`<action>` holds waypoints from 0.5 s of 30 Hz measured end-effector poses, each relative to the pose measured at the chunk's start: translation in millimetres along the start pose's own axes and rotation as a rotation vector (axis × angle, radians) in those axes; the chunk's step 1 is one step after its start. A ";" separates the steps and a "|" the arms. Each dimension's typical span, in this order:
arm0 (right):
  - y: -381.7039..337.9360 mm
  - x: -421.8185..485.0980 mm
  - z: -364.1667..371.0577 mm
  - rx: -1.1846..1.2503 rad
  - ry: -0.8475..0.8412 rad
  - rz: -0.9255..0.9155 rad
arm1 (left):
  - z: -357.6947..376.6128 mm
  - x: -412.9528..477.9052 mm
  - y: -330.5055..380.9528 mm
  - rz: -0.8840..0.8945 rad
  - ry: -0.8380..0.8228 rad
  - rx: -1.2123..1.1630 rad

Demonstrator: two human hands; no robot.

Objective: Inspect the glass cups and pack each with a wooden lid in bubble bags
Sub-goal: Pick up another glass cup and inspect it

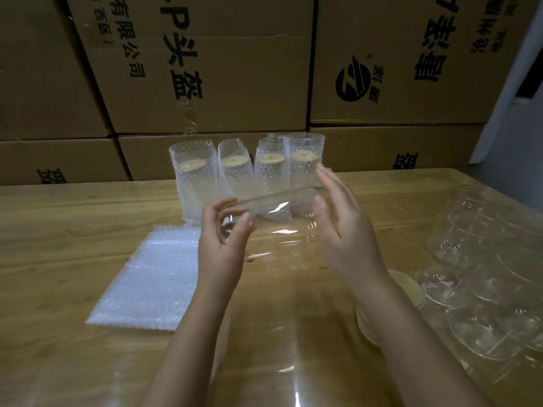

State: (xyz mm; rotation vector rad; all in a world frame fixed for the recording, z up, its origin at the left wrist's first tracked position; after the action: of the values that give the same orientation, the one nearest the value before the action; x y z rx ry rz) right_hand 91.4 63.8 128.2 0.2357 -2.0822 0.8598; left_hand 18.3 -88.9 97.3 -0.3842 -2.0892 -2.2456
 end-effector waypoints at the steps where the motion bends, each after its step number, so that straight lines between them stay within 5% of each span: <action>1: 2.3 0.7 -2.8 0.043 -0.024 0.031 | -2.1 1.6 2.7 -0.018 -0.023 -0.028; 7: 2.9 -0.1 -2.4 0.408 -0.049 0.203 | -9.5 9.1 7.7 -0.125 -0.178 -0.138; 15: 4.9 -3.7 12.0 0.565 -0.122 0.428 | -15.9 11.9 8.2 -0.113 -0.043 -0.259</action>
State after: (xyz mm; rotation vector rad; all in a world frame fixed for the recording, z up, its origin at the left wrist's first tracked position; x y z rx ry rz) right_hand 83.9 59.1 118.1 0.1404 -1.9853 1.7301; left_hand 6.1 -103.8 106.9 -0.3367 -1.8866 -2.6055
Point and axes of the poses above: each hand's wrist, its own x-axis towards the middle knuckle, its own z-axis out of the palm, y = z × x, the point moved 2 cm from there along x, towards the middle knuckle, and after that the axes turned 12 degrees about -z, right-handed, at the moved point
